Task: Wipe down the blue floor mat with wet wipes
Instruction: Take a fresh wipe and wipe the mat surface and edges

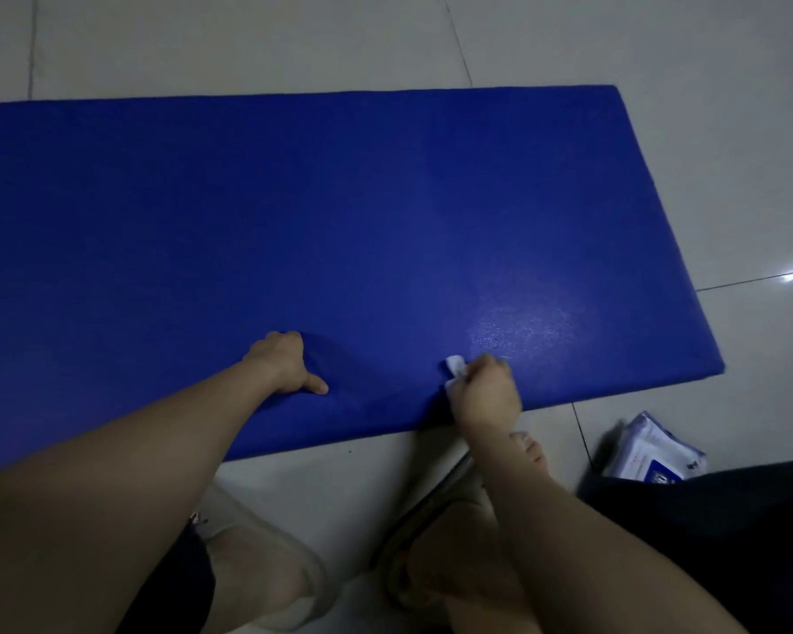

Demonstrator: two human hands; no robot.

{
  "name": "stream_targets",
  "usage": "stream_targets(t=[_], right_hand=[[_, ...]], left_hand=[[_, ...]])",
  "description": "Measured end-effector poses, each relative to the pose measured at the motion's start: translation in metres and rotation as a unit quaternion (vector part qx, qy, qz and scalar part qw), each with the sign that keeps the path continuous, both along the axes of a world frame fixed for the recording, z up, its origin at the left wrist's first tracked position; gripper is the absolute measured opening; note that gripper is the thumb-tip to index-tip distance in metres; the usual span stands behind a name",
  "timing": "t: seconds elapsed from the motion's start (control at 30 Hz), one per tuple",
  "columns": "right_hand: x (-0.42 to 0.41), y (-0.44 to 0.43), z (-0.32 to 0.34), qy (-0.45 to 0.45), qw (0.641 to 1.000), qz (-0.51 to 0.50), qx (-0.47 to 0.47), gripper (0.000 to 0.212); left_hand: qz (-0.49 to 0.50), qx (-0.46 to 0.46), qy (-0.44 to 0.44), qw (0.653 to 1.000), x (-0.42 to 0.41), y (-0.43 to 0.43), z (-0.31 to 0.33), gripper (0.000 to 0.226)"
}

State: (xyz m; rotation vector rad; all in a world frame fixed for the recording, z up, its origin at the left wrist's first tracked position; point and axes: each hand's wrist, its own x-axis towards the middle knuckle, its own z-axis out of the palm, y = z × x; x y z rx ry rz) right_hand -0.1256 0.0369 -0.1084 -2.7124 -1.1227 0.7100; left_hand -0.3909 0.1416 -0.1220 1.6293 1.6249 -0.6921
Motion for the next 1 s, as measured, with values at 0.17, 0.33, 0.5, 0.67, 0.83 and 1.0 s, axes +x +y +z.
stream_targets(t=[0.17, 0.33, 0.5, 0.67, 0.83, 1.0], right_hand=[[0.029, 0.006, -0.007, -0.02, 0.995, -0.095, 0.002, 0.025], [-0.008, 0.009, -0.011, 0.068, 0.992, -0.102, 0.037, 0.024], [-0.072, 0.005, -0.01, 0.084, 0.994, 0.071, 0.021, 0.026], [-0.099, 0.004, -0.014, 0.094, 0.966, 0.24, 0.006, 0.021], [-0.03, 0.021, -0.013, 0.045, 0.989, 0.137, 0.021, 0.026], [0.058, 0.029, -0.008, 0.023, 0.997, -0.077, 0.014, 0.03]], left_hand=[[0.003, -0.003, 0.001, 1.0, 0.001, 0.0, 0.001, 0.093], [0.003, -0.004, 0.002, 1.0, 0.001, 0.0, 0.003, 0.095], [0.0, -0.006, 0.004, 1.0, 0.003, -0.001, 0.006, 0.097], [0.006, -0.003, 0.006, 1.0, 0.003, -0.002, 0.005, 0.102], [0.009, -0.011, 0.001, 1.0, 0.002, -0.001, 0.006, 0.098], [0.011, -0.011, 0.002, 1.0, 0.003, -0.002, 0.007, 0.098]])
